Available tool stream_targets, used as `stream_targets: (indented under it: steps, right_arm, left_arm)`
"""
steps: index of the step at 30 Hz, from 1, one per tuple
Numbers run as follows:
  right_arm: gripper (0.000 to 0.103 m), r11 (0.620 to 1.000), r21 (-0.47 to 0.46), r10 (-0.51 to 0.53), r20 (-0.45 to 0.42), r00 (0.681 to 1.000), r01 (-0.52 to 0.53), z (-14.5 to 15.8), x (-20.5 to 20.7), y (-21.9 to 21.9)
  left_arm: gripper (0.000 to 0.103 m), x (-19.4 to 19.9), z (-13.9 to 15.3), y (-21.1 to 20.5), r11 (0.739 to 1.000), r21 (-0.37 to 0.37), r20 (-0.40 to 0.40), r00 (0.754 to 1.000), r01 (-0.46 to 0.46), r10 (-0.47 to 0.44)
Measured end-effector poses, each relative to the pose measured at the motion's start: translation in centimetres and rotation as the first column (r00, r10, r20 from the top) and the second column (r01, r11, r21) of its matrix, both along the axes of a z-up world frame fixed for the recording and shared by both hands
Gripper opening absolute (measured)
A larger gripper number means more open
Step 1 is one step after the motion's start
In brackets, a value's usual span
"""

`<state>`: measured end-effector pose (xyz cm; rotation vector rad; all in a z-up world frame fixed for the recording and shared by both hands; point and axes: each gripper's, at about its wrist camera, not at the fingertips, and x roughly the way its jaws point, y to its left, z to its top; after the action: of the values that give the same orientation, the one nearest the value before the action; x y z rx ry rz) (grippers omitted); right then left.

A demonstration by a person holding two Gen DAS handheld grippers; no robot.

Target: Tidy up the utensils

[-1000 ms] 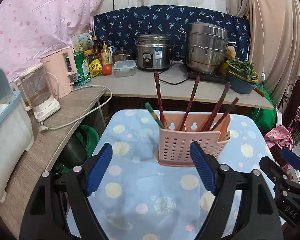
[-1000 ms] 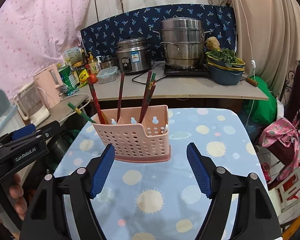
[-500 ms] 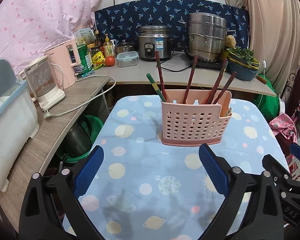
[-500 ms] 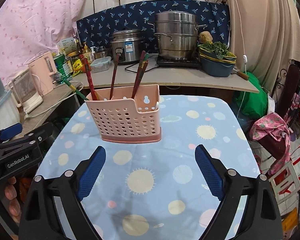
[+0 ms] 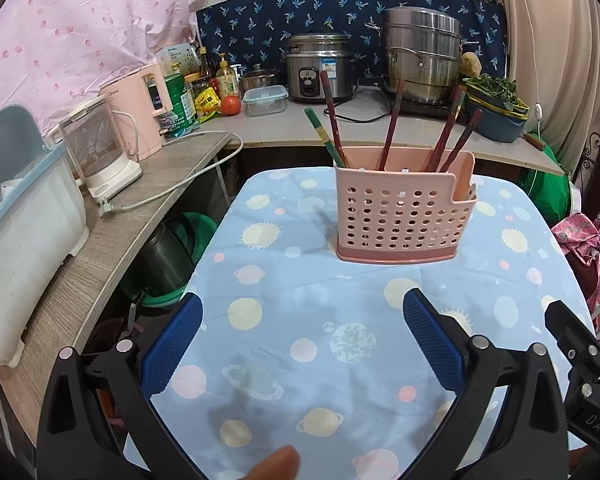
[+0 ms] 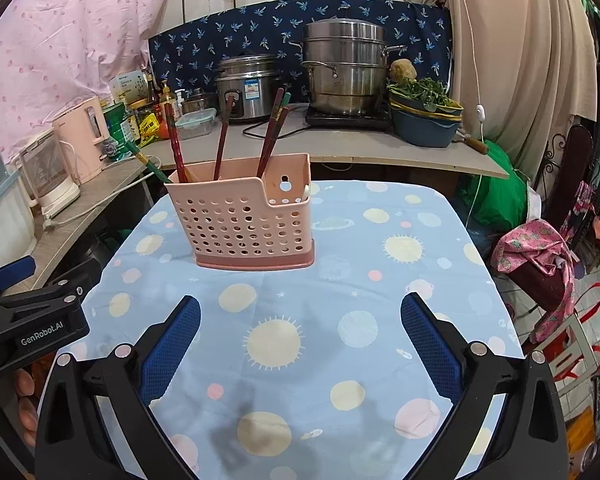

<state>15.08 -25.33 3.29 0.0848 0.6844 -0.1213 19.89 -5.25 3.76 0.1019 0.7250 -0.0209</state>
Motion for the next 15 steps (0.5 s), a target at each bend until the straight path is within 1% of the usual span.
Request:
stream_targets:
  steps: [6,15]
  right_arm:
    - [0.096,1.000,0.012,-0.004,-0.018,1.000,0.004,-0.7,-0.1,-0.1]
    - [0.096,1.000,0.013,-0.006,-0.035,0.999,0.006,-1.4,-0.5,-0.1]
  left_arm:
    - [0.096,-0.4,-0.6,-0.1,1.000,0.016,-0.009,1.000,-0.005,0.005]
    - [0.096,-0.6,-1.4,0.1,1.000,0.012,-0.029,0.999,-0.021,0.021]
